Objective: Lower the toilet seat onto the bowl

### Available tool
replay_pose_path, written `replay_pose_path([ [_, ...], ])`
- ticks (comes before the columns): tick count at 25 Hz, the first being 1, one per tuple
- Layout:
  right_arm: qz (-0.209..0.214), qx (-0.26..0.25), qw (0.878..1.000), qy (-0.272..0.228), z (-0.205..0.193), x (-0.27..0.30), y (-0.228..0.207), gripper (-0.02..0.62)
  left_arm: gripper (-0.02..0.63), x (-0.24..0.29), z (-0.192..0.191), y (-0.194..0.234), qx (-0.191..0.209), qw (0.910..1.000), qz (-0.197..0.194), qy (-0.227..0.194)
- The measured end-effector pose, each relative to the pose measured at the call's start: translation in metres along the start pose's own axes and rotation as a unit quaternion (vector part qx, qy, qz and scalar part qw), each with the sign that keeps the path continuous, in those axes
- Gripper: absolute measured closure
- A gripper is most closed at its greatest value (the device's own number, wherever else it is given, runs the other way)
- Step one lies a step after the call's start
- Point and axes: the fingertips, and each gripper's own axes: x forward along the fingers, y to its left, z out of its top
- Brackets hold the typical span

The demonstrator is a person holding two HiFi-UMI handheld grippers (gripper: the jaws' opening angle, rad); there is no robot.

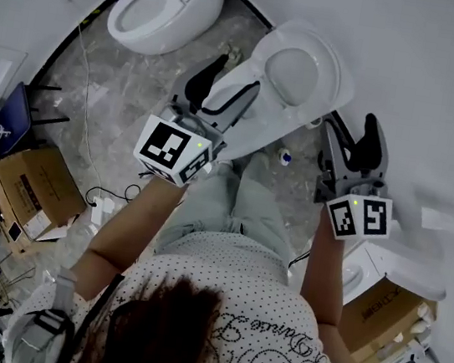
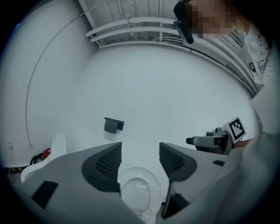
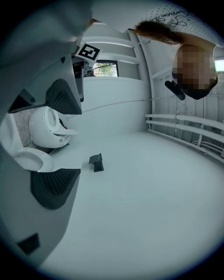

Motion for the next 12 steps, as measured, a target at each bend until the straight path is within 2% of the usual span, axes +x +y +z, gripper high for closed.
replay_pose_path([
  [9,0.052,-0.004,0.998,0.033,-0.016,0.039,-0.053,0.210,0.353,0.051,-0.010,-0.006,-0.008,0.9993,0.038,-0.003],
  [12,0.067,0.006,0.996,0.051,-0.030,0.050,-0.077,0.241,0.353,0.066,-0.016,-0.009,-0.015,0.9987,0.048,-0.006],
])
